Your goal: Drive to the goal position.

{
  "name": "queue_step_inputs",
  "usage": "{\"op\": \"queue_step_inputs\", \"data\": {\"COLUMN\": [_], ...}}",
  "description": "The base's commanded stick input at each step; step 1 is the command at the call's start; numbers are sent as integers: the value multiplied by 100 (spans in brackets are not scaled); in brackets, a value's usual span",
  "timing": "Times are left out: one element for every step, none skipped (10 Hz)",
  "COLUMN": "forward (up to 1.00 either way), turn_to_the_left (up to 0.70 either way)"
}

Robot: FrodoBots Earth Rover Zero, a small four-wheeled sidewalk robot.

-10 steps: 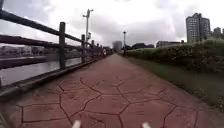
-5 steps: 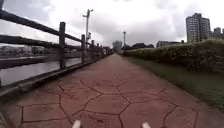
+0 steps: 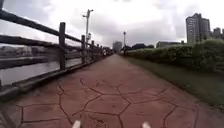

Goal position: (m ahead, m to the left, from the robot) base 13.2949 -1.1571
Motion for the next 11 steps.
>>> {"op": "queue_step_inputs", "data": {"forward": [85, 85, 85, 85, 85, 85, 85, 85, 85, 85, 85], "turn_to_the_left": [10, 10, 10, 10, 10, 10, 10, 10, 10, 10, 10]}}
